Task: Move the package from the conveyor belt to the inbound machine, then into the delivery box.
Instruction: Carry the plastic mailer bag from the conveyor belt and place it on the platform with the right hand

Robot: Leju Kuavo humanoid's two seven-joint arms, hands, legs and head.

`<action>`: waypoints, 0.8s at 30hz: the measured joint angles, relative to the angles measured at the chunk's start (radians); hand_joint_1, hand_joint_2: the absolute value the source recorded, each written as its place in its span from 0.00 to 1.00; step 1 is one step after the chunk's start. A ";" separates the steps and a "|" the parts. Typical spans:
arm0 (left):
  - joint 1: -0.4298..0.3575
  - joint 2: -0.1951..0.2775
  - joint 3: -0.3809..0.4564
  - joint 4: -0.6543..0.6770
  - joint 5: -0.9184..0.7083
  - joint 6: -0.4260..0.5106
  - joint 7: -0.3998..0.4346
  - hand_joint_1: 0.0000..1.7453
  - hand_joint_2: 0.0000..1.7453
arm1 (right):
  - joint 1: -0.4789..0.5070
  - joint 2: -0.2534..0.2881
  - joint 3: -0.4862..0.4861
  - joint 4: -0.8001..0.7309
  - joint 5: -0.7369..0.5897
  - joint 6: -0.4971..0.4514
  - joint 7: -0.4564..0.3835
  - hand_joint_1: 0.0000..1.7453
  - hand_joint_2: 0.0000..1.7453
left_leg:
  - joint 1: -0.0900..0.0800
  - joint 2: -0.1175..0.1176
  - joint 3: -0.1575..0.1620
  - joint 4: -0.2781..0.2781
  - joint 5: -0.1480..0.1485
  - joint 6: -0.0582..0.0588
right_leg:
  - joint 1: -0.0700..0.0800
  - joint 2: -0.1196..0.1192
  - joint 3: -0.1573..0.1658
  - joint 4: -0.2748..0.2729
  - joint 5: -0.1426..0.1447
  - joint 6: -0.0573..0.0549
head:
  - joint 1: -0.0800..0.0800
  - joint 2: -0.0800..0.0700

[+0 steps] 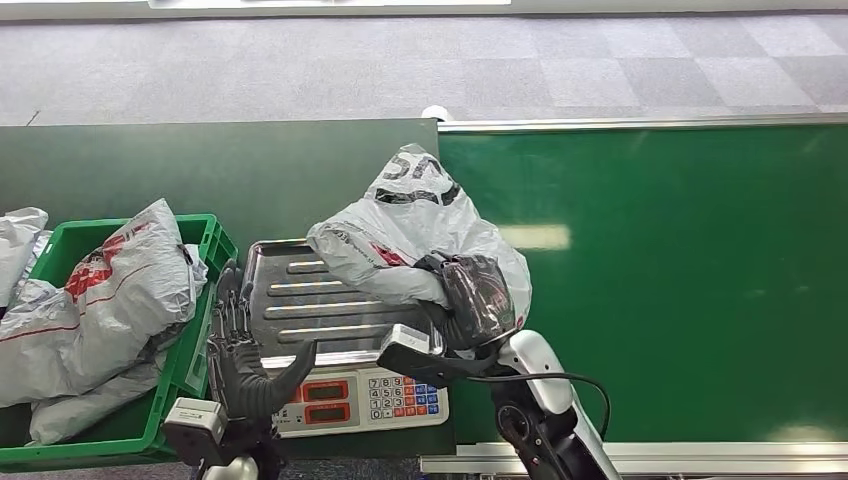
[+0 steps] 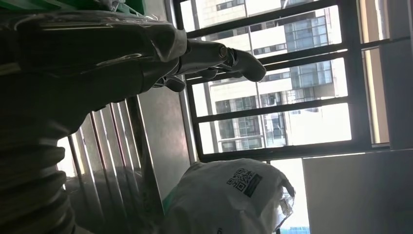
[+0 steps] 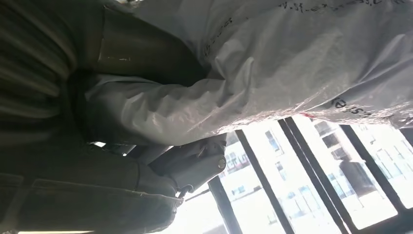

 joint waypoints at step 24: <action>-0.011 -0.017 0.125 -0.040 0.140 0.104 -0.014 0.00 1.00 | 0.004 -0.003 0.059 0.047 0.038 -0.008 -0.071 1.00 1.00 | 0.000 0.000 0.000 0.000 0.000 0.000 | 0.000 0.000 -0.001 0.000 0.000 0.000 | 0.000 0.000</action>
